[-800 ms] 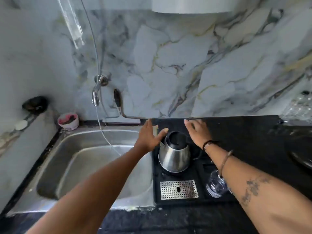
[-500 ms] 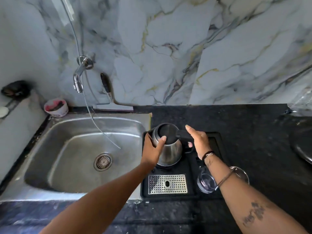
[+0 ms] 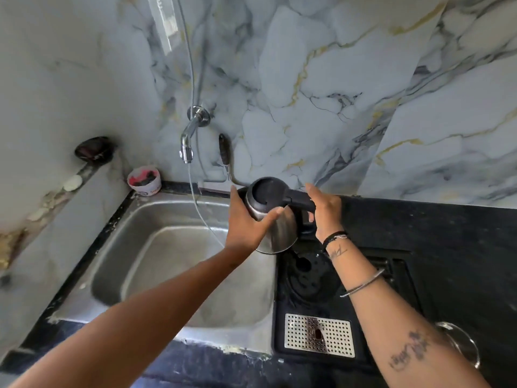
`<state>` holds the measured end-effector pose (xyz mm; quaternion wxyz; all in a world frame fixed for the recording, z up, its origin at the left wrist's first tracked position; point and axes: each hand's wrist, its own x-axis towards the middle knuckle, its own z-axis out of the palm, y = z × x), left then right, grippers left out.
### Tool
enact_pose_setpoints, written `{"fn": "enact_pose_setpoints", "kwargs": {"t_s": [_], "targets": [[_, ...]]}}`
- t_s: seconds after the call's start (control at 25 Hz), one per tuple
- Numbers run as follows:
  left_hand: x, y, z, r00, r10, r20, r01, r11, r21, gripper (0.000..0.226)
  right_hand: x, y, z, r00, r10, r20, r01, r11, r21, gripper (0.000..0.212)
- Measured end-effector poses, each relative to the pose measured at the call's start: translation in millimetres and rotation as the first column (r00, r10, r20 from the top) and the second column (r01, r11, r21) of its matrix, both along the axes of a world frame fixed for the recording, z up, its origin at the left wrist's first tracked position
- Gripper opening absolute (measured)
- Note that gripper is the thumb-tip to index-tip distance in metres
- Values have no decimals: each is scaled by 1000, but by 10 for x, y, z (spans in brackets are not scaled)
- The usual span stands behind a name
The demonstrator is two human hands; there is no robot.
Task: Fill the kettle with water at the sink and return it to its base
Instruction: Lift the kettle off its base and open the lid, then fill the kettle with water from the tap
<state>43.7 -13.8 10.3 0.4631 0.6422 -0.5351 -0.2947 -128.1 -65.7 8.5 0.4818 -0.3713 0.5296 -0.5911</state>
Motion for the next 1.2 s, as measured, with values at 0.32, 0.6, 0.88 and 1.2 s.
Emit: {"fn": "enact_pose_setpoints", "kwargs": {"t_s": [0.32, 0.6, 0.88, 1.2], "targets": [[843, -167, 100, 926, 164, 340, -111, 979, -171, 69, 1376, -222, 13, 998, -28, 51, 26, 999, 31, 37], [1197, -211, 60, 548, 123, 828, 159, 956, -248, 69, 1901, -216, -299, 983, -57, 173, 32, 989, 146, 29], [1399, -437, 4, -76, 170, 982, 407, 905, -125, 70, 2008, -348, -509, 963, -94, 251, 43, 978, 202, 22], [1650, -655, -68, 756, 168, 633, 313, 756, -574, 45, 1990, -652, -730, 958, -107, 267, 33, 963, 267, 26]]}}
